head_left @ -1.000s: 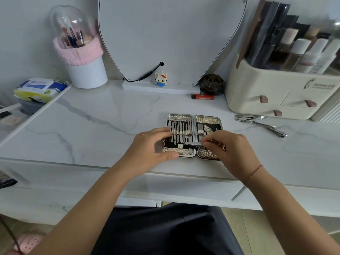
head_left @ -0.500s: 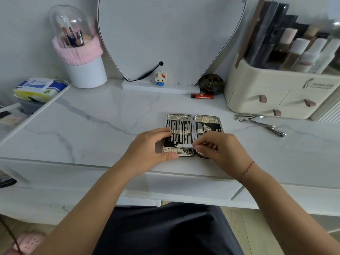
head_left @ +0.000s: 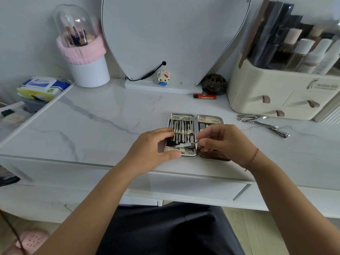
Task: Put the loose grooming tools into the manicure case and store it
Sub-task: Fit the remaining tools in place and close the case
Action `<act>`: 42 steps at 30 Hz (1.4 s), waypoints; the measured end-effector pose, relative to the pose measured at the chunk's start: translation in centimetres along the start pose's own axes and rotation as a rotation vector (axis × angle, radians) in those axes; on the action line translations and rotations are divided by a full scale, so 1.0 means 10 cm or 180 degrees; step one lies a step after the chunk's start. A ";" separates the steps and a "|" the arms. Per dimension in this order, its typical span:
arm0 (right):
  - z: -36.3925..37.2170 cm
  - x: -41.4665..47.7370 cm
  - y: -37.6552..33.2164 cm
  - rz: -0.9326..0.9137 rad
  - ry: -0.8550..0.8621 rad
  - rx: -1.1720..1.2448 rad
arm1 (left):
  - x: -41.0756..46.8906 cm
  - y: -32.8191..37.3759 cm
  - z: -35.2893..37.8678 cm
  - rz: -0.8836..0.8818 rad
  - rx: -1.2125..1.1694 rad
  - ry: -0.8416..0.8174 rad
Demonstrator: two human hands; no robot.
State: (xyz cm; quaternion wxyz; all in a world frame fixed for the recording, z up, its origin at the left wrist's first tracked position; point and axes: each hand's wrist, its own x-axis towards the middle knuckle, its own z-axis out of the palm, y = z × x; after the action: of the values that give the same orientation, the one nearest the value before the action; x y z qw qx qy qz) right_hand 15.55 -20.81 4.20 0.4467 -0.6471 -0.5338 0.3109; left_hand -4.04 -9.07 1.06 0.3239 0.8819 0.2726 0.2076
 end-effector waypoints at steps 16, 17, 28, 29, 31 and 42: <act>0.05 0.39 -0.25 -0.0028 -0.0904 -0.0679 | 0.08 -0.02 0.06 -0.0160 -0.0050 0.0333; 0.07 0.41 -0.25 -0.0021 -0.0885 -0.0701 | 0.08 -0.03 0.06 -0.0163 -0.0050 0.0338; 0.27 0.27 -0.06 -0.0458 -0.0147 -0.1020 | 0.04 -0.01 0.02 -0.0205 -0.0559 0.0236; 0.29 0.26 -0.04 -0.0559 -0.0083 -0.1145 | 0.04 0.00 0.01 -0.0225 -0.0688 0.0252; 0.31 0.24 -0.01 -0.0853 -0.0040 -0.1567 | 0.04 0.00 0.01 -0.0230 -0.0871 0.0308; 0.37 0.21 0.04 -0.1055 -0.0057 -0.1824 | 0.03 -0.02 0.04 -0.0360 -0.1035 0.0426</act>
State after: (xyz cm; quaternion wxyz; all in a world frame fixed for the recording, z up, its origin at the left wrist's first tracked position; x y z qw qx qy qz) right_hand 12.99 -17.87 2.52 0.2864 -0.6480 -0.7015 0.0768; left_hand -3.65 -8.88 0.72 0.4545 0.7854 0.3056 0.2885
